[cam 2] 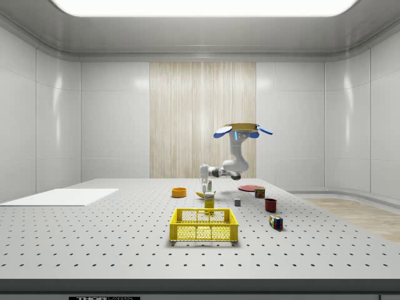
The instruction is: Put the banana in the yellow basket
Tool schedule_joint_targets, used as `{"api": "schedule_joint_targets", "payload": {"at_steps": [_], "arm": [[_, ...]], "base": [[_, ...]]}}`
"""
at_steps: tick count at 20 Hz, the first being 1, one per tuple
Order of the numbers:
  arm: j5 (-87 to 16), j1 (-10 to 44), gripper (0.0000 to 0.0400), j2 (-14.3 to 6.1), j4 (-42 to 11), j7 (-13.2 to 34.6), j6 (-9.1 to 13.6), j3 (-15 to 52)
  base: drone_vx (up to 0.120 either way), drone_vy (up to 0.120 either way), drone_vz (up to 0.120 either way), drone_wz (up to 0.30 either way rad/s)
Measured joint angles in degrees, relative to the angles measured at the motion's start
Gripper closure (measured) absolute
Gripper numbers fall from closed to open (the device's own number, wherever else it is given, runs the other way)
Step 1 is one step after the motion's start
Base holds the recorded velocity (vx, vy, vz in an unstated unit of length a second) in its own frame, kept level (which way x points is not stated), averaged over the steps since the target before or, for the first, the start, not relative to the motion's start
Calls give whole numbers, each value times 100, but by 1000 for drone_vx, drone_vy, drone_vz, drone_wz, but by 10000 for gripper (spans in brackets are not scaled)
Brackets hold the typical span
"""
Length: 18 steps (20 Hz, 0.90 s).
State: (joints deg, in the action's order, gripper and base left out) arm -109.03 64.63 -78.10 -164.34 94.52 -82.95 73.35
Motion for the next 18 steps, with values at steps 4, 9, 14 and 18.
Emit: {"api": "schedule_joint_targets", "payload": {"at_steps": [4, 9, 14, 18], "arm": [[-72, 16, 0, -69, 25, 3, -99, -92], [-188, 37, 71, -147, 64, 4, -223, -232], [-214, 57, 199, -201, 80, 14, -293, -274], [-228, 69, 210, -229, 85, -79, -316, -282]], "base": [[0, 0, 0, 0], [0, 0, 0, 0], [0, 0, 0, 0], [0, 0, 0, 0]]}}
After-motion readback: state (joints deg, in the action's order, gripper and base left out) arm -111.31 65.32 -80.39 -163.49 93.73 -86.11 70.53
